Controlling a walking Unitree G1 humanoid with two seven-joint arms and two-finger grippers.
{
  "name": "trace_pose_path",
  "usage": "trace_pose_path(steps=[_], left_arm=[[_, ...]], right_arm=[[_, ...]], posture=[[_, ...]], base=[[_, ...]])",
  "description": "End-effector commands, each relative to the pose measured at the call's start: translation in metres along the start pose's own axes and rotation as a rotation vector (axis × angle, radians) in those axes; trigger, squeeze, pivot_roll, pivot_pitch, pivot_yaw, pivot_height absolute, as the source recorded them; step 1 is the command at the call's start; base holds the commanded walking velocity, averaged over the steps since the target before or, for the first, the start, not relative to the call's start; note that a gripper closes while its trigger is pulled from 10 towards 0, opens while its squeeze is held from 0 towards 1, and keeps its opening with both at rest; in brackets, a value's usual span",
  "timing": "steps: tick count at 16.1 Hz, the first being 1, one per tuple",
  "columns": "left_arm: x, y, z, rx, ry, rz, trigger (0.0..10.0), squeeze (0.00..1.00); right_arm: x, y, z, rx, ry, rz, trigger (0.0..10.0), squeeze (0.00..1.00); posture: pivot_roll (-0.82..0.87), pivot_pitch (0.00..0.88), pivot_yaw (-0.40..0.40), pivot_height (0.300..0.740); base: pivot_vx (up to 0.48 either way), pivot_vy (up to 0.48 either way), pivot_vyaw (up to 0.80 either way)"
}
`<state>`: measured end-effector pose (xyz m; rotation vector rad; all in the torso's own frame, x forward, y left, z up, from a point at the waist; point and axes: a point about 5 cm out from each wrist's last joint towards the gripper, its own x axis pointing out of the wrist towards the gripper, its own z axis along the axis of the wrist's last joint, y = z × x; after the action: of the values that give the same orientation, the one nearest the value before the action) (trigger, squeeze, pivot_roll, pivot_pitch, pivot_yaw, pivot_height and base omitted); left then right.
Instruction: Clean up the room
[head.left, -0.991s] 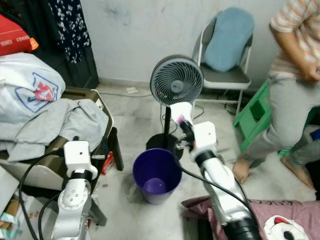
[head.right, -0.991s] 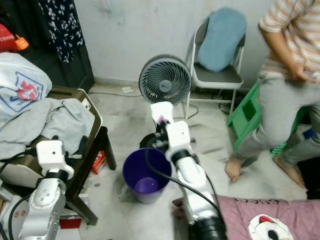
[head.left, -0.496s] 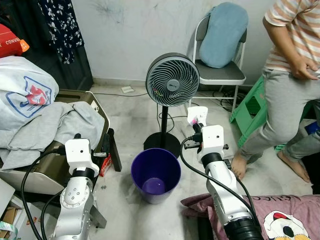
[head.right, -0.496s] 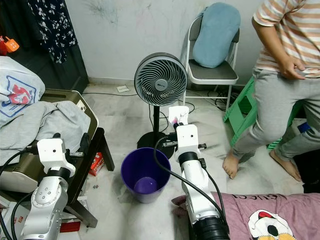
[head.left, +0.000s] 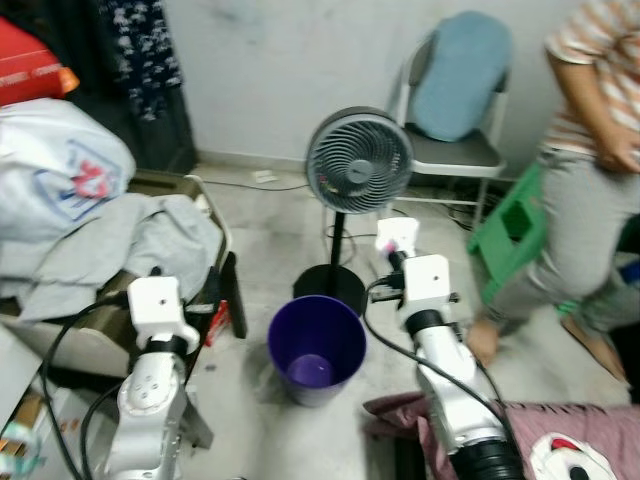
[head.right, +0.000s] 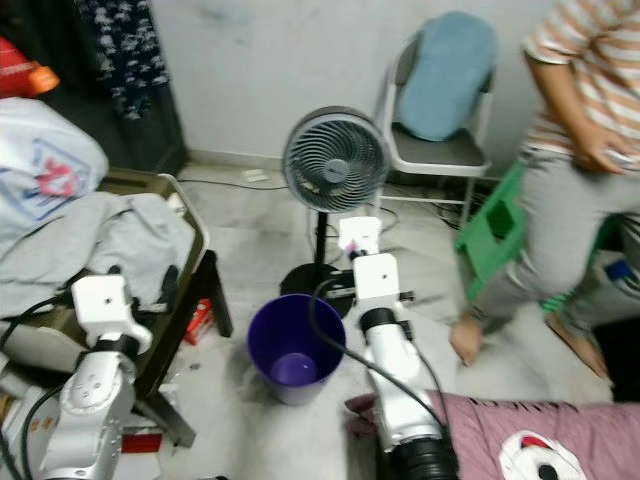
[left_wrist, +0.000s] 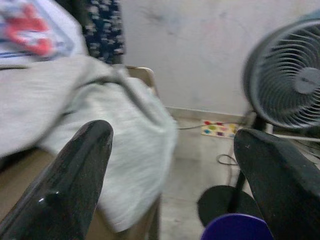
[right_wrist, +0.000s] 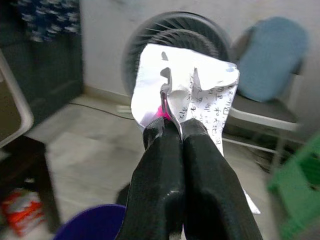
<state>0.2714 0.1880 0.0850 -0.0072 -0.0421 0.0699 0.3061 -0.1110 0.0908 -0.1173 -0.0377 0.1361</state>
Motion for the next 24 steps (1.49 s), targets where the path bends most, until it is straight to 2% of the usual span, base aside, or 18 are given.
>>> trace_pose_path(steps=[1,3,6,12,16,19,24], left_arm=[[0.001,-0.002,0.001,-0.008,0.001,-0.006,10.0,0.00],[0.001,-0.003,0.001,-0.020,-0.002,-0.016,10.0,0.00],[0.001,-0.010,0.003,-0.070,-0.022,-0.065,10.0,0.00],[0.001,-0.013,0.003,-0.100,-0.023,-0.101,10.0,0.00],[0.001,-0.014,0.002,-0.116,-0.024,-0.106,10.0,0.00],[0.002,-0.014,0.003,-0.118,-0.024,-0.104,10.0,0.00],[0.002,-0.016,0.005,-0.139,-0.039,-0.132,10.0,0.00]], right_arm=[[0.001,-0.003,0.000,-0.012,-0.001,-0.002,10.0,0.00],[0.001,-0.002,0.000,-0.018,-0.002,0.005,10.0,0.00],[0.001,-0.004,-0.003,-0.023,0.011,-0.010,10.0,0.00],[0.001,-0.004,-0.004,0.004,0.012,-0.012,10.0,0.00],[0.003,-0.003,-0.004,-0.061,0.015,-0.003,10.0,0.00],[0.003,-0.006,-0.006,-0.026,0.022,-0.016,10.0,0.00],[0.004,-0.008,-0.006,-0.004,0.019,-0.031,10.0,0.00]], posture=[[0.00,0.028,-0.038,0.740],[-0.01,0.030,-0.041,0.740],[0.00,0.029,-0.042,0.740],[0.00,0.025,-0.045,0.740],[0.00,0.022,-0.049,0.740],[0.00,0.024,-0.050,0.740],[0.00,0.030,-0.046,0.740]], base=[[0.000,0.000,0.80],[0.000,0.000,0.80],[0.000,0.000,0.00],[0.000,0.000,0.00],[0.000,0.000,0.51],[0.000,0.000,0.68],[0.048,0.000,0.00]])
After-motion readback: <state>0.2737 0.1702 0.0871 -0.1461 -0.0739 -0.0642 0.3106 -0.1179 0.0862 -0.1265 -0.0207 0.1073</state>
